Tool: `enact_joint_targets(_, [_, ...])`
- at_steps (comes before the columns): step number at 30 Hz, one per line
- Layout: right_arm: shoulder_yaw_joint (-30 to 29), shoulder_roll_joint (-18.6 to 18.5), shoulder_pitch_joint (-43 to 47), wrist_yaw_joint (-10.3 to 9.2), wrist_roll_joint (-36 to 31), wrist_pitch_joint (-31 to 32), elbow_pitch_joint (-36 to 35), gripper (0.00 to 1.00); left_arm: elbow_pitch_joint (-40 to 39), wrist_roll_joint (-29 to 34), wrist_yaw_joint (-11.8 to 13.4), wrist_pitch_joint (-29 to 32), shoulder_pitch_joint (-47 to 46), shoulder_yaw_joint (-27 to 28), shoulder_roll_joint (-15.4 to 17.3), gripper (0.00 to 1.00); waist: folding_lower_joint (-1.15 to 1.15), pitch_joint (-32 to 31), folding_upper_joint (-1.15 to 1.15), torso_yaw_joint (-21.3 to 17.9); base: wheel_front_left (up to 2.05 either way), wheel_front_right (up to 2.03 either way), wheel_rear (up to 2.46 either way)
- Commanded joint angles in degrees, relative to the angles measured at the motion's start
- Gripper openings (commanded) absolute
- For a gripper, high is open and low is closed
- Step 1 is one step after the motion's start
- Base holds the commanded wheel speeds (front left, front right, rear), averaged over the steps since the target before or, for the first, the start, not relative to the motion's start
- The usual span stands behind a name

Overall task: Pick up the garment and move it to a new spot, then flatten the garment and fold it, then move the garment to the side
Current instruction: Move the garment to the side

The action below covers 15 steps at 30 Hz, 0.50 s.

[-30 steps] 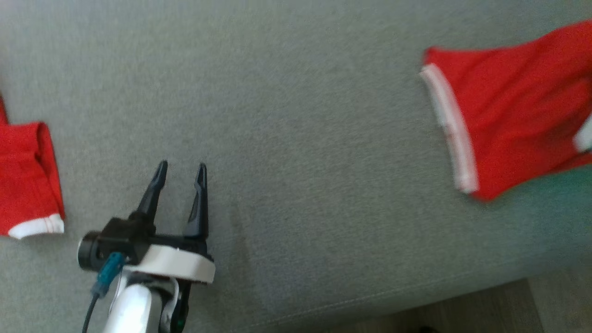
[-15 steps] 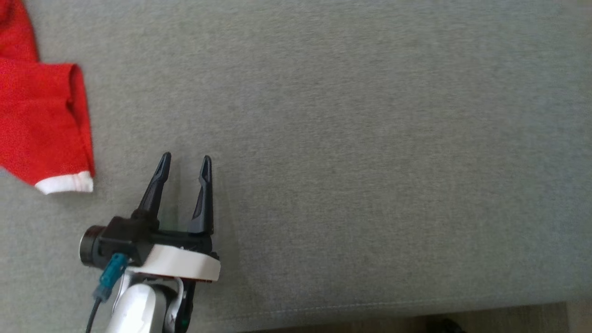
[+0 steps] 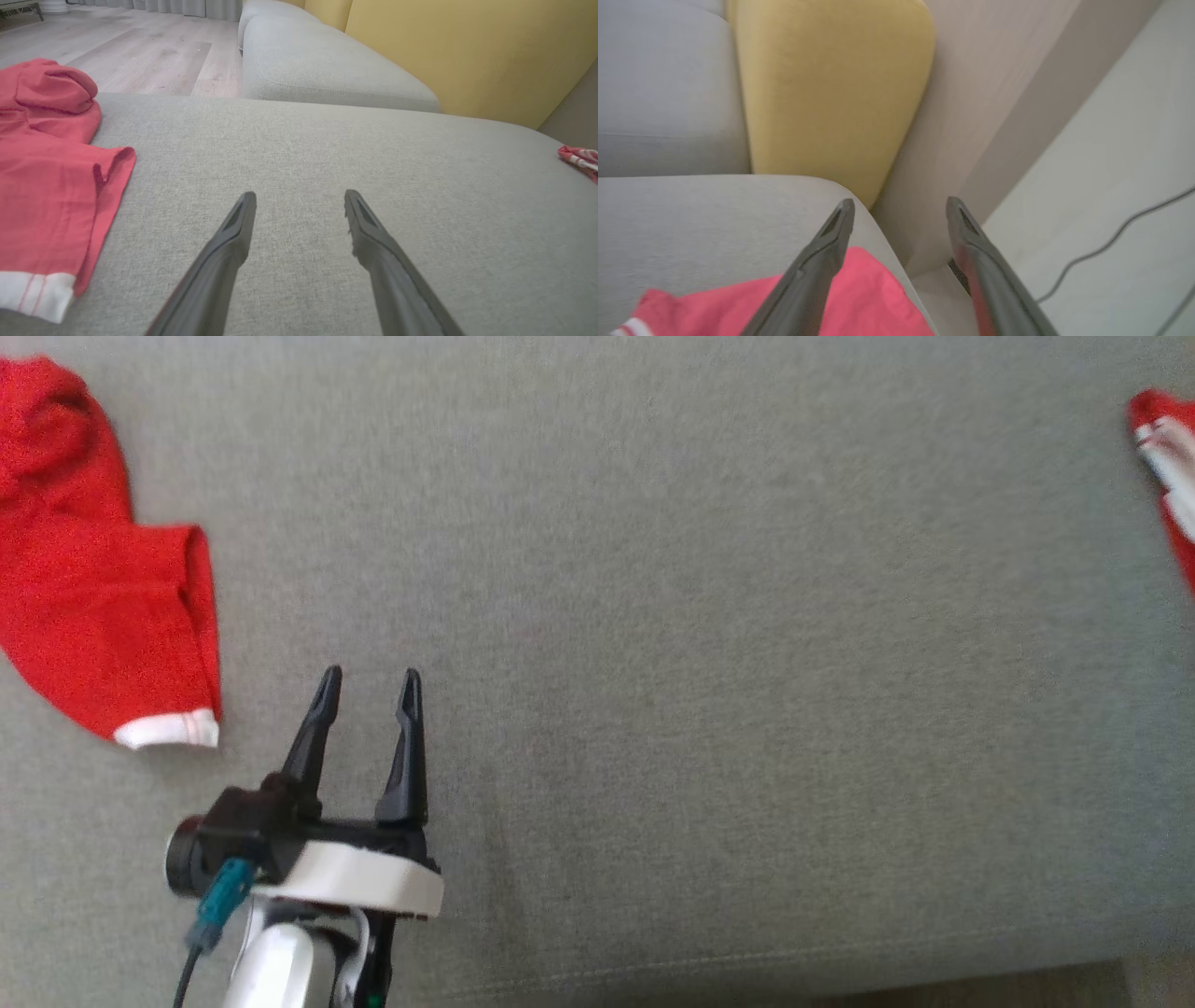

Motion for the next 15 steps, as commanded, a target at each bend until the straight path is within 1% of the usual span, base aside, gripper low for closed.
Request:
enact_joint_targets(1, [1.43, -0.15, 2.23, -0.04, 1.57, -2.34, -1.97, 1.00, -1.33, -0.46, 0.25, -0.69, 1.17, 1.79, -0.06, 1.00, 0.00, -4.48, 0.00, -1.00, 0.00, 0.00, 0.00])
enact_joint_targets(3, [3.66, 1.22, 4.45, -0.04, 3.93, -5.45, -2.52, 1.00, -0.90, -0.95, 0.24, -0.69, 2.09, 2.00, -0.06, 1.00, 0.00, -7.00, 0.00, -0.99, 0.00, 0.00, 0.00])
enact_joint_targets(5, [5.19, 3.05, 7.81, -0.04, 7.88, -7.33, -3.66, 1.00, -0.35, -1.31, 0.10, -0.69, 2.98, 2.17, -0.06, 1.00, 0.00, -9.82, 0.00, -0.59, 0.00, 0.00, 0.00])
enact_joint_targets(8, [8.93, 5.89, 15.80, -0.04, 12.83, -8.82, -8.05, 1.00, 0.46, -1.80, 0.12, -0.69, 4.67, 2.67, -0.06, 1.00, 0.00, -13.72, 0.00, 0.18, 0.00, 0.00, 0.00])
enact_joint_targets(12, [14.30, 10.62, 28.03, -0.04, 18.32, -9.46, -18.05, 1.00, 0.99, -2.59, -0.02, -0.69, 6.52, 3.44, -0.06, 1.00, 0.00, -16.65, 0.00, 1.01, 0.00, 0.00, 0.00])
enact_joint_targets(15, [17.22, 15.49, 36.82, -0.04, 20.78, -9.56, -26.68, 1.00, 1.49, -3.03, -0.03, -0.69, 7.42, 3.45, -0.06, 1.00, 0.00, -18.37, 0.00, 2.00, 0.00, 0.00, 0.00])
